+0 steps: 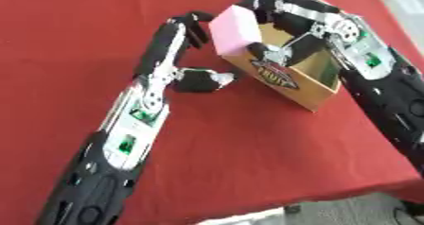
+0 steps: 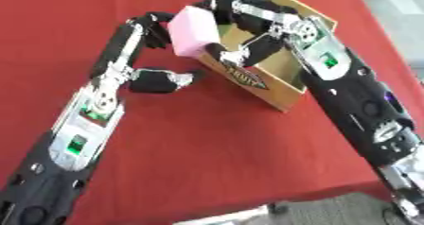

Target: Pick up the objects with one hand, pass them to the other hand, and then place them into the box on the other side of the table.

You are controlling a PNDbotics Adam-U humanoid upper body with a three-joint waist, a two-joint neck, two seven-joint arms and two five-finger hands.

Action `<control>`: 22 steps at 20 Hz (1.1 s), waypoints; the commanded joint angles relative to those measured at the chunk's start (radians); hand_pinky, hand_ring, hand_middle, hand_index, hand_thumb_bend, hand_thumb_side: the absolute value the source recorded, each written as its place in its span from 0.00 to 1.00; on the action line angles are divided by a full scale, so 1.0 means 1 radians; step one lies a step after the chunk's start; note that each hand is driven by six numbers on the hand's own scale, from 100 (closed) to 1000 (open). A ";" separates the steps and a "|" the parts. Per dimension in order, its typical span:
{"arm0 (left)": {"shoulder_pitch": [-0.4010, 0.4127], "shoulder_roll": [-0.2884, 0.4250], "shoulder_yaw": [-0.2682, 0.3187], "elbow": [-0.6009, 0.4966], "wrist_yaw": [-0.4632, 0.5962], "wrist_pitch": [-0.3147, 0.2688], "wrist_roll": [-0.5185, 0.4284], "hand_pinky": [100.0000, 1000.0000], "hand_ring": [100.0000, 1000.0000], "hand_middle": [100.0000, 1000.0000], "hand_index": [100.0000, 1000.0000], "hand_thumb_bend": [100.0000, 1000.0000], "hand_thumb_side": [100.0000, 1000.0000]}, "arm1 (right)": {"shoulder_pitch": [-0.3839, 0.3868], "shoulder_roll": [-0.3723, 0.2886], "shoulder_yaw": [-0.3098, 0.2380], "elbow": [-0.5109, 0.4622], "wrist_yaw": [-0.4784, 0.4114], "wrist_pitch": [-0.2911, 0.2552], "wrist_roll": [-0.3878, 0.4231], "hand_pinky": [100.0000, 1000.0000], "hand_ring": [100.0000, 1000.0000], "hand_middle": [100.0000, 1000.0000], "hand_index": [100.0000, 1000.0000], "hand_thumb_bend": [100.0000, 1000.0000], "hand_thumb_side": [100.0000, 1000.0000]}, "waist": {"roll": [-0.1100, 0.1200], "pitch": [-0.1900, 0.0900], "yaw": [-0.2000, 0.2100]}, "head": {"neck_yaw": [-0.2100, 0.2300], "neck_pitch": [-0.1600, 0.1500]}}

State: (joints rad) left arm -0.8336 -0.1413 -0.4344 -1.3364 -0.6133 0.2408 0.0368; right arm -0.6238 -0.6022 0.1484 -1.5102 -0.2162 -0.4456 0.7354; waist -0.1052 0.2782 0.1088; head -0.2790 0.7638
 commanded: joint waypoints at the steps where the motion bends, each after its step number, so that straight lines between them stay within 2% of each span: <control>1: -0.009 -0.003 0.000 -0.007 -0.012 -0.002 0.016 0.67 0.56 0.51 0.83 0.81 0.14 | -0.009 -0.022 -0.020 -0.025 -0.015 -0.162 0.172 0.75 0.80 0.28 0.38 0.00 0.12 | 0.002 -0.017 -0.003 | 0.002 0.006; 11: 0.014 0.021 0.011 -0.015 -0.023 0.002 0.052 0.67 0.57 0.51 0.84 0.84 0.16 | 0.007 -0.037 -0.067 -0.030 -0.058 -0.130 0.172 0.75 0.80 0.29 0.39 0.00 0.11 | 0.005 -0.019 -0.004 | -0.012 0.006; 13: 0.029 0.045 0.013 -0.036 -0.028 0.003 0.058 0.67 0.57 0.51 0.84 0.84 0.16 | 0.014 -0.048 -0.093 -0.035 -0.084 -0.116 0.172 0.75 0.80 0.29 0.39 0.00 0.11 | 0.008 -0.020 -0.005 | -0.038 0.006; 18: 0.075 0.136 0.027 -0.132 -0.031 0.025 0.058 0.67 0.57 0.50 0.83 0.83 0.17 | 0.037 -0.093 -0.186 -0.047 -0.182 -0.060 0.172 0.75 0.80 0.29 0.40 0.00 0.16 | 0.027 -0.024 -0.009 | -0.134 0.006; 22: 0.101 0.202 0.045 -0.213 -0.017 0.055 0.054 0.67 0.57 0.50 0.83 0.82 0.18 | 0.064 -0.123 -0.248 -0.041 -0.228 -0.029 0.172 0.75 0.80 0.30 0.40 0.00 0.19 | 0.040 -0.025 -0.015 | -0.175 0.006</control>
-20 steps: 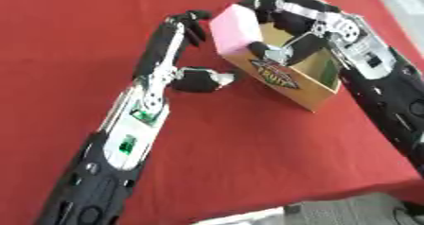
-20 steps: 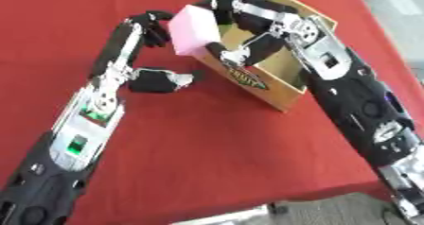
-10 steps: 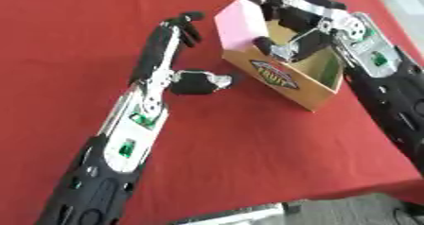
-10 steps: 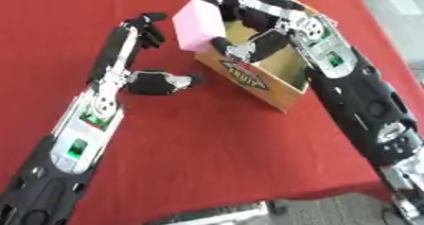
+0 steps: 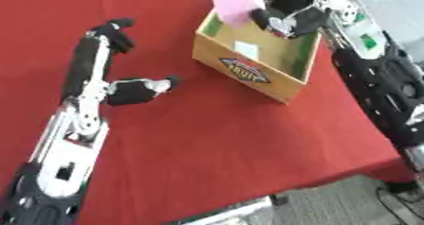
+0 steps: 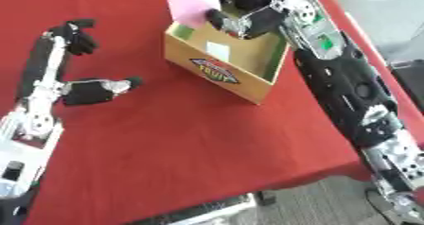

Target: Pick up the objects with one hand, pass them to the other hand, and then place them into the box on the other side of the table.

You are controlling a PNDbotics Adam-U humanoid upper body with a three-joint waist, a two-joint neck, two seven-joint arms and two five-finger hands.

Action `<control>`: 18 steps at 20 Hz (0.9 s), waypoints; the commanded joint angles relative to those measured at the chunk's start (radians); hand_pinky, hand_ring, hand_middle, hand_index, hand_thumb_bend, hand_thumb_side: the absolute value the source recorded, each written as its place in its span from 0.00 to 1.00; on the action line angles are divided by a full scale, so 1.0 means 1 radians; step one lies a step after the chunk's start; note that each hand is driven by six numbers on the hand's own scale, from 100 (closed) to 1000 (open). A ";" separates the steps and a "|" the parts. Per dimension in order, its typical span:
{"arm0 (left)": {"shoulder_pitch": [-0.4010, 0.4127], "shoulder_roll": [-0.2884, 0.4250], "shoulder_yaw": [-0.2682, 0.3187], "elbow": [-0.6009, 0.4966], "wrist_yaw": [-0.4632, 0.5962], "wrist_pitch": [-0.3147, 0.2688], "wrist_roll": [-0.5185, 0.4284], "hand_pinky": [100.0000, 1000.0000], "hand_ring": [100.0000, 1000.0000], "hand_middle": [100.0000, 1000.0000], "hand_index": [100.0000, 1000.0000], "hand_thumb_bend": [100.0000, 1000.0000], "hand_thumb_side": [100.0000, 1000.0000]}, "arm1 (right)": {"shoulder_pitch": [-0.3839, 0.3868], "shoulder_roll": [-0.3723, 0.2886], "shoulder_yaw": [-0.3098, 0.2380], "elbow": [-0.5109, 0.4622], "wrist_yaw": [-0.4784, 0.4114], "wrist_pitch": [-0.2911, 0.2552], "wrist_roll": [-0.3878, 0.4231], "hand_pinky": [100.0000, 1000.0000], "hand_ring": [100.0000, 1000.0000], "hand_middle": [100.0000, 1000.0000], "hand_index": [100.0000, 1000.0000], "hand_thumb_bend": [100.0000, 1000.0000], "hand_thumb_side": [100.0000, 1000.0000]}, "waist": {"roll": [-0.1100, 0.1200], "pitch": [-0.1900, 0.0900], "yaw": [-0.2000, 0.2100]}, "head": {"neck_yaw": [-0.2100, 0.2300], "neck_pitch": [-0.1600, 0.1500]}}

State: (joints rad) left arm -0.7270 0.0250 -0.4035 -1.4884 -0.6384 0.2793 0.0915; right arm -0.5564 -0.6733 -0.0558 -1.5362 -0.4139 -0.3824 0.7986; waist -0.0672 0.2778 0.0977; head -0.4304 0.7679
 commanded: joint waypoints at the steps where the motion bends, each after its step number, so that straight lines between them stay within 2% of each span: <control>1: 0.001 0.051 0.019 -0.078 0.014 0.024 -0.002 0.67 0.57 0.51 0.83 0.82 0.18 | 0.002 -0.057 -0.058 -0.012 -0.038 -0.086 0.108 0.75 0.80 0.30 0.40 0.00 0.20 | 0.005 -0.024 -0.005 | -0.031 0.002; 5: 0.023 0.096 0.041 -0.127 0.033 0.050 0.001 0.67 0.58 0.51 0.83 0.81 0.18 | 0.017 -0.073 -0.119 0.013 -0.063 -0.061 0.108 0.75 0.80 0.30 0.40 0.00 0.25 | 0.016 -0.023 -0.012 | -0.055 -0.006; 9: 0.042 0.118 0.066 -0.156 0.061 0.077 0.018 0.67 0.57 0.51 0.83 0.80 0.18 | 0.034 -0.091 -0.174 0.045 -0.065 -0.047 0.095 0.76 0.79 0.30 0.40 0.00 0.27 | 0.027 -0.017 -0.018 | -0.061 -0.024; 13: 0.055 0.136 0.082 -0.178 0.075 0.093 0.033 0.67 0.58 0.51 0.83 0.80 0.18 | 0.058 -0.114 -0.210 0.083 -0.031 -0.066 0.055 0.75 0.79 0.30 0.40 0.00 0.25 | 0.036 -0.012 -0.024 | -0.070 -0.048; 18: 0.063 0.156 0.104 -0.201 0.082 0.116 0.046 0.67 0.58 0.51 0.83 0.80 0.18 | 0.070 -0.131 -0.227 0.135 0.019 -0.096 0.008 0.75 0.79 0.30 0.41 0.00 0.24 | 0.043 -0.008 -0.021 | -0.078 -0.092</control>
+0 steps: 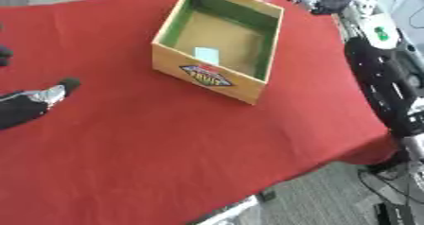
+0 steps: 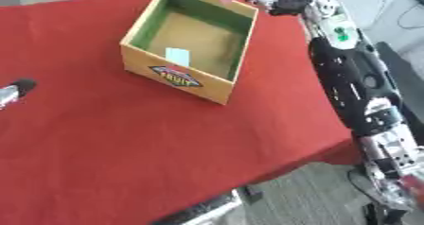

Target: Pick up the objects with one hand, pass them to the other hand, and then place them into the box on the other side of the table.

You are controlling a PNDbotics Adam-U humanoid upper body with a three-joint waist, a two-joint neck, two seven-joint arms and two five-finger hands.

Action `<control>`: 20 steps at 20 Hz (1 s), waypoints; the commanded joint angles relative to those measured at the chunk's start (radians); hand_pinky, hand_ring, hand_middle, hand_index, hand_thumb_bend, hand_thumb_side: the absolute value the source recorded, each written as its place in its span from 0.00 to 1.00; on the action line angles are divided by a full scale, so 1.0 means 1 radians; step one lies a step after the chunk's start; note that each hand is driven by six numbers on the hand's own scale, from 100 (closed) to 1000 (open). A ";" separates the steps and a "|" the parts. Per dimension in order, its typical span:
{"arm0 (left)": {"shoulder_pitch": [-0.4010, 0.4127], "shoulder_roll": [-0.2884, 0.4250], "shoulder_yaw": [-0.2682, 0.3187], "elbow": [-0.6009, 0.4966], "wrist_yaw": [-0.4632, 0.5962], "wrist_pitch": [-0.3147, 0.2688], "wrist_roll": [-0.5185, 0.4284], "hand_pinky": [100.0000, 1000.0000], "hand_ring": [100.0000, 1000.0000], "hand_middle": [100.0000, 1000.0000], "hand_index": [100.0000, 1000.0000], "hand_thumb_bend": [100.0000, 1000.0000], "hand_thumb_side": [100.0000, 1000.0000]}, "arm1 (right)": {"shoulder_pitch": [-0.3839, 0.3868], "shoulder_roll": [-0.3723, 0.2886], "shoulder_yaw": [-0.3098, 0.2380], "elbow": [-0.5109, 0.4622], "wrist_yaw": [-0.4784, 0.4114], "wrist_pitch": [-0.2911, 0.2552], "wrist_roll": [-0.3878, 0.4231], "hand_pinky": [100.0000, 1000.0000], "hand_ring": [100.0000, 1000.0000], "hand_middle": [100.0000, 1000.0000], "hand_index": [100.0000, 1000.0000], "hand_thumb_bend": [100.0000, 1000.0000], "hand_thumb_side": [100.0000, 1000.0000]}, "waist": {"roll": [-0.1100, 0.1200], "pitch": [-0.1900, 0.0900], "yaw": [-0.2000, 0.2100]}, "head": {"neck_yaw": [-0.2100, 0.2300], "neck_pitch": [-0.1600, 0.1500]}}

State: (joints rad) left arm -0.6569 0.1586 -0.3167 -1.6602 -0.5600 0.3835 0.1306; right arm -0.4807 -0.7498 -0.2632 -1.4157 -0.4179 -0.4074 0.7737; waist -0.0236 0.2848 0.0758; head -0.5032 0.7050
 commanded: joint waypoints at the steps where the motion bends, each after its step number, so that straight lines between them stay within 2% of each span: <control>1: -0.004 0.024 0.021 -0.031 0.004 0.016 0.009 0.67 0.58 0.51 0.83 0.80 0.18 | -0.005 -0.058 -0.021 0.026 0.037 -0.080 0.021 0.75 0.79 0.30 0.41 0.00 0.23 | -0.001 -0.015 0.002 | -0.005 -0.034; 9: 0.008 0.019 0.031 -0.028 0.009 0.027 0.021 0.67 0.58 0.51 0.83 0.80 0.19 | 0.002 -0.057 -0.006 0.086 0.130 -0.152 -0.045 0.76 0.82 0.35 0.47 0.00 0.18 | -0.009 -0.018 0.014 | 0.009 -0.036; 11: 0.010 0.017 0.031 -0.027 0.011 0.027 0.023 0.67 0.58 0.51 0.83 0.80 0.19 | 0.002 -0.055 -0.001 0.088 0.141 -0.167 -0.045 0.78 0.86 0.42 0.57 0.00 0.17 | -0.010 -0.018 0.015 | 0.011 -0.032; 12: 0.011 0.016 0.031 -0.026 0.011 0.027 0.024 0.67 0.58 0.51 0.83 0.81 0.19 | 0.002 -0.053 0.002 0.087 0.145 -0.174 -0.039 0.80 0.92 0.50 0.67 0.00 0.15 | -0.011 -0.018 0.016 | 0.013 -0.030; 15: 0.013 0.013 0.033 -0.022 0.014 0.029 0.029 0.67 0.58 0.51 0.83 0.81 0.20 | 0.003 -0.051 0.008 0.082 0.153 -0.205 0.007 0.85 1.00 0.59 0.82 0.00 0.13 | -0.012 -0.018 0.017 | 0.017 -0.022; 20: 0.017 0.010 0.034 -0.018 0.015 0.032 0.034 0.67 0.58 0.51 0.83 0.81 0.20 | 0.002 -0.053 0.008 0.100 0.194 -0.244 0.072 0.94 1.00 0.77 1.00 0.00 0.09 | -0.012 -0.018 0.020 | 0.020 -0.011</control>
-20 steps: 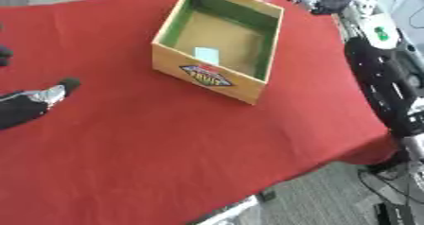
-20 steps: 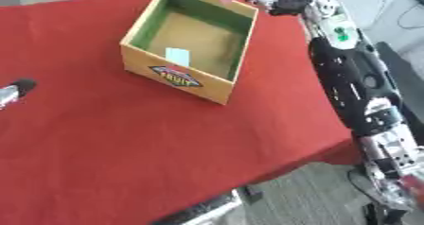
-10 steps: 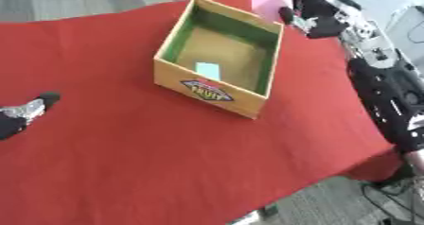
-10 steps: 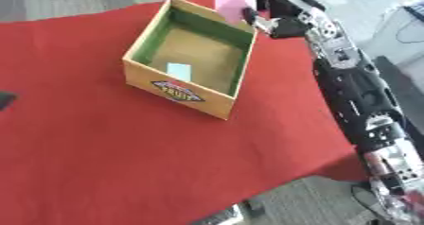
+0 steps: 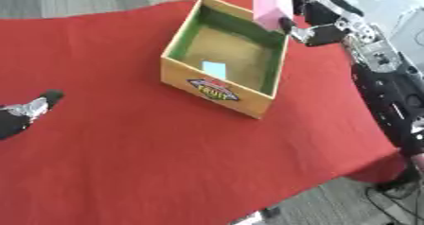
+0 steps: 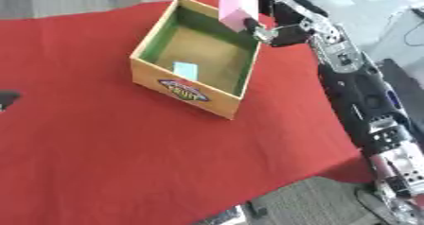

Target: Pick up the objects with one hand, pass them to the other hand, and then place them into the box on the other side of the table.

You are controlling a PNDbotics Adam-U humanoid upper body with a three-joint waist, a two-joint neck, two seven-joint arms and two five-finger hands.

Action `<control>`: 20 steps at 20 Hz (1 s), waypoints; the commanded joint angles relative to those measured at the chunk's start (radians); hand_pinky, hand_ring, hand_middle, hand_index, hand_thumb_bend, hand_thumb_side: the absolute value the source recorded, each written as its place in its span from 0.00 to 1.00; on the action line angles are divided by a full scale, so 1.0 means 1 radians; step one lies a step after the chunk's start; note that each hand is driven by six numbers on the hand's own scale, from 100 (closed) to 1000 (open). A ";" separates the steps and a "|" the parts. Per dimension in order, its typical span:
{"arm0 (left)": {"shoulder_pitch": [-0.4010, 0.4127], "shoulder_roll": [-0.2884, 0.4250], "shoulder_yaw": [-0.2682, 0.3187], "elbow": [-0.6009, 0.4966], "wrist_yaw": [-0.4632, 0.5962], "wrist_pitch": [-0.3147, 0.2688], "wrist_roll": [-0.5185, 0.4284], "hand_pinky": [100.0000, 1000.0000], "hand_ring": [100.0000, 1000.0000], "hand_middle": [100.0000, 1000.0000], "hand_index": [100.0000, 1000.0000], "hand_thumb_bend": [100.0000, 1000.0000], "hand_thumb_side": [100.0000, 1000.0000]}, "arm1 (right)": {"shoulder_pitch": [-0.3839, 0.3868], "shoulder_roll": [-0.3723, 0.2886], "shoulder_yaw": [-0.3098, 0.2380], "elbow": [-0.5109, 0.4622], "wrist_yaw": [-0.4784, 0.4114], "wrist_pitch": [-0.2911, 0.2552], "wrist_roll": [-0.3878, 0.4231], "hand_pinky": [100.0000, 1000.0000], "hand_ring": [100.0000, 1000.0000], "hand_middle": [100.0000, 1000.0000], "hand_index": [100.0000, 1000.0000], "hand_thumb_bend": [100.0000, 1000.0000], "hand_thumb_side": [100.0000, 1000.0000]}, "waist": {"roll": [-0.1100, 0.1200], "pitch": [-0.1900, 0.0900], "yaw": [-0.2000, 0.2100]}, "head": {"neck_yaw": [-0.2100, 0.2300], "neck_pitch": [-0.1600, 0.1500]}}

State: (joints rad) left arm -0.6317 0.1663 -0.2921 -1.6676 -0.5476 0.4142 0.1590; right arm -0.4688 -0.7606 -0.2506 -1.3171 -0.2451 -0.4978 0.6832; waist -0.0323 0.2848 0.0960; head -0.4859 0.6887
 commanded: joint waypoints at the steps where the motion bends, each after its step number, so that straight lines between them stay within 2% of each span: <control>1: -0.007 0.001 0.009 -0.010 0.003 0.001 0.006 0.67 0.58 0.51 0.83 0.81 0.21 | -0.009 -0.042 -0.004 0.004 0.031 -0.163 0.176 0.96 1.00 0.81 1.00 0.00 0.11 | -0.004 -0.018 0.000 | 0.006 0.007; 5: -0.006 0.000 0.010 -0.008 0.004 0.002 0.008 0.67 0.58 0.51 0.83 0.81 0.21 | -0.007 -0.038 0.007 -0.001 0.057 -0.214 0.220 1.00 1.00 0.89 1.00 0.00 0.14 | -0.005 -0.017 0.003 | 0.008 0.012; 9: -0.007 0.000 0.010 -0.008 0.006 0.003 0.009 0.67 0.58 0.51 0.83 0.81 0.21 | -0.005 -0.037 0.016 -0.007 0.078 -0.256 0.224 1.00 1.00 0.90 1.00 0.00 0.16 | -0.006 -0.017 0.004 | 0.009 0.016; 14: -0.004 -0.001 0.010 -0.008 0.005 0.003 0.011 0.67 0.58 0.51 0.84 0.81 0.21 | -0.002 -0.037 0.016 -0.002 0.104 -0.278 0.224 1.00 1.00 0.94 1.00 0.00 0.13 | -0.006 -0.017 0.005 | 0.014 0.021; 20: -0.003 -0.001 0.012 -0.007 0.005 0.004 0.013 0.67 0.58 0.51 0.84 0.80 0.22 | 0.002 -0.033 0.003 0.006 0.114 -0.274 0.224 1.00 1.00 0.93 1.00 0.00 0.11 | -0.005 -0.016 0.005 | 0.018 0.027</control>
State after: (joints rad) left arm -0.6242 0.1658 -0.2866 -1.6637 -0.5458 0.4189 0.1673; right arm -0.4598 -0.7604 -0.2323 -1.3058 -0.1365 -0.5223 0.6588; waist -0.0371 0.2848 0.1011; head -0.4696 0.7125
